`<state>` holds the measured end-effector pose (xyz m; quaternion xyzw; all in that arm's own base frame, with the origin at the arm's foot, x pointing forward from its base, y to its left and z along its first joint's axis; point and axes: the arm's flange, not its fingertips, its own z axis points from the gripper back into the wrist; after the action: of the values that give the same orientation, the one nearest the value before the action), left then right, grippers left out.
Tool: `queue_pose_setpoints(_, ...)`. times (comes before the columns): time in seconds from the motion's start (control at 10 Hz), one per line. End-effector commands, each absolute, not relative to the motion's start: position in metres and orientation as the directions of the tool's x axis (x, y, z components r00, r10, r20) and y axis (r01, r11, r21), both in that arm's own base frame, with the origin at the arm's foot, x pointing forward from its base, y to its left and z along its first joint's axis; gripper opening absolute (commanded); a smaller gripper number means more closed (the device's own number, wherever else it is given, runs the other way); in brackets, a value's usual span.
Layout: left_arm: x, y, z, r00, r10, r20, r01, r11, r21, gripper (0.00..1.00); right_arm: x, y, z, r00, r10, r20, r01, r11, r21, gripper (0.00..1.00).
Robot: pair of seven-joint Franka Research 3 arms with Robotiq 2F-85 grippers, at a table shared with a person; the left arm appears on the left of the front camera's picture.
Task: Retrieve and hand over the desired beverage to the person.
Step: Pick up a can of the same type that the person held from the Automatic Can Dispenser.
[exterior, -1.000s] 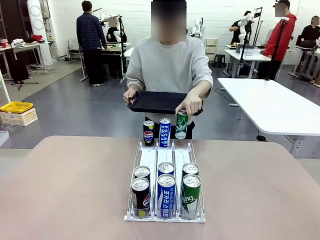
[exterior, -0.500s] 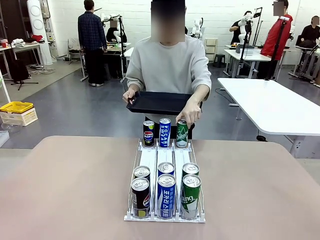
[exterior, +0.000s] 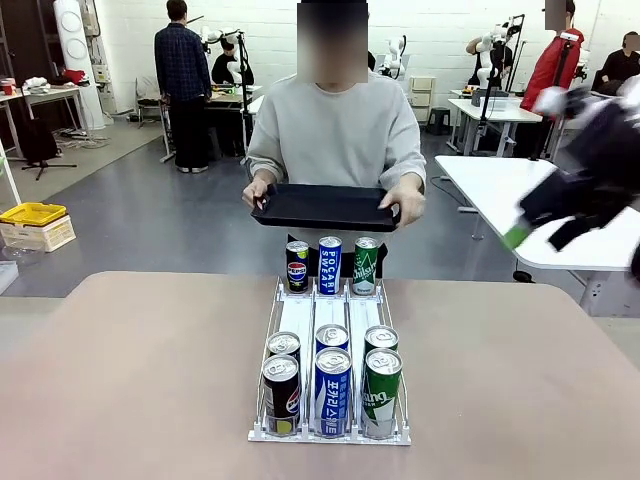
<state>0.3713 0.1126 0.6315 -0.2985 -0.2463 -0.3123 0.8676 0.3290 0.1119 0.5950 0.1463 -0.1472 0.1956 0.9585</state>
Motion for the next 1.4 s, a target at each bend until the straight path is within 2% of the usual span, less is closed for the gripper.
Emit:
queue_pose_setpoints(0.0,0.370,0.115,0.632,0.676,-0.393,0.624,0.697,0.616,-0.367,1.00,0.362,0.172,0.579,0.943,0.225,0.247,-0.254,0.963,0.093,1.00)
queue_pose_setpoints(0.2,0.370,0.115,0.632,0.676,-0.393,0.624,0.697,0.616,-0.367,1.00,0.386,0.220,0.534,0.966,0.126,0.224,-0.120,0.992,-0.043,1.00)
queue_pose_setpoints(0.4,0.370,0.115,0.632,0.676,-0.393,0.624,0.697,0.616,-0.367,1.00,0.401,0.241,0.512,0.975,0.056,0.217,-0.047,0.998,-0.047,1.00)
queue_pose_setpoints(0.5,0.370,0.115,0.632,0.676,-0.393,0.624,0.697,0.616,-0.367,1.00,0.404,0.239,0.509,0.975,0.052,0.216,-0.048,0.999,-0.024,1.00)
queue_pose_setpoints(0.6,0.370,0.115,0.632,0.676,-0.393,0.624,0.697,0.616,-0.367,1.00,0.386,0.235,0.504,0.966,0.108,0.235,-0.100,0.994,-0.045,1.00)
queue_pose_setpoints(1.3,0.370,0.115,0.632,0.676,-0.393,0.624,0.697,0.616,-0.367,1.00,0.386,0.235,0.504,0.966,0.108,0.235,-0.100,0.994,-0.045,1.00)
